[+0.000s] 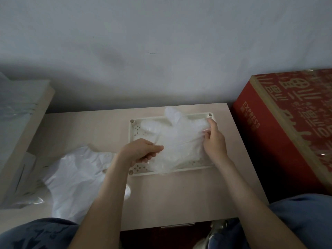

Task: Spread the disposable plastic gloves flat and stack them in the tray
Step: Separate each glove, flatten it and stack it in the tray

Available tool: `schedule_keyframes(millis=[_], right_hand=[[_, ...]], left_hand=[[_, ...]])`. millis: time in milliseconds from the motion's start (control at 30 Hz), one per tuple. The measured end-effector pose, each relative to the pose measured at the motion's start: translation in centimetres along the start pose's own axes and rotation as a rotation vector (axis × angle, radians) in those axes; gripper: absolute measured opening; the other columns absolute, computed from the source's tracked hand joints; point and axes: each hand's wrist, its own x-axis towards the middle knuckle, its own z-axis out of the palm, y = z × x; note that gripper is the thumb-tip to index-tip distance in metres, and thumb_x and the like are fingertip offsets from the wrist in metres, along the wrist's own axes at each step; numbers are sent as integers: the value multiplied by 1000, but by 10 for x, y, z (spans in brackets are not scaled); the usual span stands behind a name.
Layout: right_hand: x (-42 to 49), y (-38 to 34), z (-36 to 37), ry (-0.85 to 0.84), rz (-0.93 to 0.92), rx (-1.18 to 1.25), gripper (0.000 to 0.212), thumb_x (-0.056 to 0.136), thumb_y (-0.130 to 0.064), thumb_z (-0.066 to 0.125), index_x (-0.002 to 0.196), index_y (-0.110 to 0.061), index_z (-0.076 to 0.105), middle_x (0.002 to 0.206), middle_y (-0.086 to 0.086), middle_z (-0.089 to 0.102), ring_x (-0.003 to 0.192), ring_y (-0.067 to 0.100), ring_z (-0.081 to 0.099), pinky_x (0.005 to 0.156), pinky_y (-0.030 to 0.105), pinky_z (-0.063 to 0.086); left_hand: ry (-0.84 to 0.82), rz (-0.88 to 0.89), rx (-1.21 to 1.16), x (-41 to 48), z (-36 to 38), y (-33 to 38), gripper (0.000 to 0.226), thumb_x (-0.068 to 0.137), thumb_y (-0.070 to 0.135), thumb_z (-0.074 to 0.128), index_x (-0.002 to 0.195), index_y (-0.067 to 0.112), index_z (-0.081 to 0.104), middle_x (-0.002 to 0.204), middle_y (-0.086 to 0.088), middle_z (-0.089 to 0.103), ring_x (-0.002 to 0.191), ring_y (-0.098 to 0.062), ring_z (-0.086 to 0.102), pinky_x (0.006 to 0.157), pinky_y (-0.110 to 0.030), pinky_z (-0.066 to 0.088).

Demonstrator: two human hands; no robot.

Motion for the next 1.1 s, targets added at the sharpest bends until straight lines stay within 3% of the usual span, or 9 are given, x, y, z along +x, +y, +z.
schedule_keyframes(millis=[100, 200, 400, 533, 600, 733, 867, 967, 1100], right_hand=[[0, 2, 1, -34, 10, -30, 57, 93, 0, 43, 146, -16, 32, 116, 13, 60, 109, 27, 56, 81, 18, 35], [2, 2, 3, -33, 16, -36, 53, 96, -7, 42, 147, -15, 31, 128, 16, 56, 115, 29, 53, 87, 22, 36], [1, 1, 4, -45, 0, -33, 51, 90, -3, 44, 140, -14, 39, 123, 12, 58, 111, 26, 55, 88, 21, 37], [4, 5, 6, -1, -29, -74, 50, 91, 1, 45, 140, -8, 39, 124, 15, 55, 113, 29, 53, 98, 30, 41], [5, 4, 8, 32, -58, -133, 56, 87, 6, 45, 141, -4, 38, 125, 18, 54, 114, 33, 50, 100, 37, 41], [-1, -8, 12, 164, -229, -443, 71, 71, 5, 54, 140, -5, 40, 139, 16, 46, 126, 35, 41, 102, 46, 35], [-6, -18, 22, -110, -540, -568, 57, 92, -24, 34, 149, -19, 30, 157, 10, 24, 145, 25, 12, 116, 38, 8], [-6, -6, 31, -468, -386, -687, 55, 102, -44, 20, 152, -33, -1, 161, 0, -9, 147, 19, -13, 116, 37, -11], [0, -4, 32, -555, -343, -725, 58, 101, -51, 18, 151, -35, -6, 160, -2, -14, 146, 17, -17, 117, 38, -12]], left_hand=[[67, -53, 269, -2, -9, -1, 35, 85, 37, 67, 65, 10, 57, 58, 0, 54, 49, -12, 45, 52, -22, 36], [359, -45, 619, -2, -5, 0, 43, 87, 48, 57, 97, 7, 61, 91, -6, 61, 86, -22, 59, 72, -30, 45], [599, 133, 599, 3, 21, 5, 56, 89, 48, 53, 130, 10, 47, 130, -12, 49, 121, -31, 43, 99, -39, 35], [767, 600, 741, 13, 36, 0, 43, 85, 22, 63, 125, 9, 54, 131, -13, 52, 120, -34, 49, 100, -43, 39], [632, 862, 897, 20, 45, -3, 42, 88, 29, 54, 127, 13, 55, 138, -14, 50, 126, -33, 48, 105, -45, 36], [287, 594, 1186, 33, 54, -19, 81, 81, 70, -1, 152, 31, 7, 160, -4, -6, 147, -21, -9, 117, -45, -8], [224, 468, 1224, 44, 57, -26, 72, 92, 67, 15, 151, 33, -11, 158, -2, -21, 144, -19, -22, 115, -48, -14], [214, 429, 1255, 47, 57, -27, 74, 93, 66, 18, 150, 33, -14, 157, -1, -23, 144, -19, -23, 116, -48, -13], [219, 411, 1236, 47, 54, -29, 75, 91, 68, 18, 150, 33, -14, 157, 1, -22, 144, -18, -23, 117, -47, -12]])
